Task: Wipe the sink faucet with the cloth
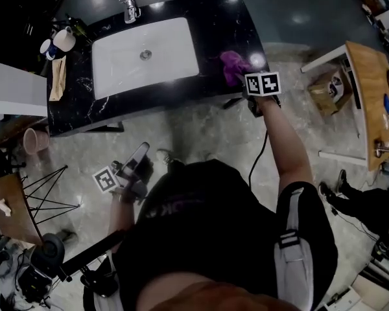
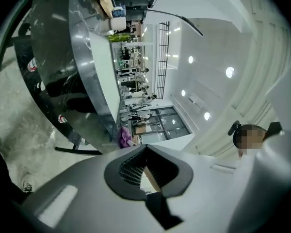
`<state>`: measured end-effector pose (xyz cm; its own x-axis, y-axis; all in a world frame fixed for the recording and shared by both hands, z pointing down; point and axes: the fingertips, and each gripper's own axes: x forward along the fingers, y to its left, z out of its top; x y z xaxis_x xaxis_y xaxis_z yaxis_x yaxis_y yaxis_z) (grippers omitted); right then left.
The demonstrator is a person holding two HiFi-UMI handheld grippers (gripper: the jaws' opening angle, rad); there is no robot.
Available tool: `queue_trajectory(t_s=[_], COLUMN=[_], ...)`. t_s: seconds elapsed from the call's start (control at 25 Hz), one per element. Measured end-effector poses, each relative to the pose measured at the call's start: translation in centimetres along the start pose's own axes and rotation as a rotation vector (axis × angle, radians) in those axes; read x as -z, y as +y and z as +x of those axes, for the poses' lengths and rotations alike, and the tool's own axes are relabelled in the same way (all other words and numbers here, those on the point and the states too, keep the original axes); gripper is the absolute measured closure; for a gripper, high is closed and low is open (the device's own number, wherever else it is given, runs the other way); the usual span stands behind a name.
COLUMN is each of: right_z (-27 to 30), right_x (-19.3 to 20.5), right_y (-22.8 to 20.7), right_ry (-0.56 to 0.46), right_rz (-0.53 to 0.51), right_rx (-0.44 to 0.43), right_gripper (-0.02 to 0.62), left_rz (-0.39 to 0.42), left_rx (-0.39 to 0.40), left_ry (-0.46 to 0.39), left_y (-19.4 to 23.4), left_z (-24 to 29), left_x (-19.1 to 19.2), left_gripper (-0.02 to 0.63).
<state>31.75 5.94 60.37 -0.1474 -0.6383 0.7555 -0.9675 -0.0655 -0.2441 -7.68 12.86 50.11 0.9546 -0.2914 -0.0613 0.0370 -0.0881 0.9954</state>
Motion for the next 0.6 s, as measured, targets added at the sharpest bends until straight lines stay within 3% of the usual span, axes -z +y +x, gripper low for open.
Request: queue_trajectory(t_s=[0.2,0.28,0.4,0.44,0.48,0.52,0.6], right_z=[-1.0,-2.6,-5.8,-7.0,-8.2,-9.4,-11.4], right_x=[-0.6,-0.4,0.2,0.5,0.9,1.4,3.0], right_y=[-0.1,-0.4,-1.6,-2.0,-2.3,-2.3,-1.6], right_ry=[-0.092,-0.153,-0.275,-0.32,-0.359,-0.388,-0.407], right_rz=[0.059,0.095,0.168,0.197,0.224,0.248,0.28], right_rx=[-0.083,-0.116,-0.164,-0.184,-0.207,-0.237,-0.315], right_gripper=[0.475,0.422,0.399,0.403,0.458,0.558,0.584], left_rz=[0.032,0.055,0.096,0.104,0.107,0.111,0.123], left_rx=[-0.033,-0.052,-0.093,-0.103,-0.111,-0.119,-0.138], left_ry=[-0.026,-0.042,-0.039,-0.039,-0.042,-0.045,-0.044], left_y=[-1.0,-1.3,-1.2,-1.1,-1.0,-0.9,-0.5], left_z=[2.6,2.7,2.8,2.8,2.8,2.7,2.4], left_x=[6.1,7.9,10.6,11.5,12.3,13.0,14.1], left_gripper=[0.604,0.604,0.604,0.604,0.604,0.604,0.604])
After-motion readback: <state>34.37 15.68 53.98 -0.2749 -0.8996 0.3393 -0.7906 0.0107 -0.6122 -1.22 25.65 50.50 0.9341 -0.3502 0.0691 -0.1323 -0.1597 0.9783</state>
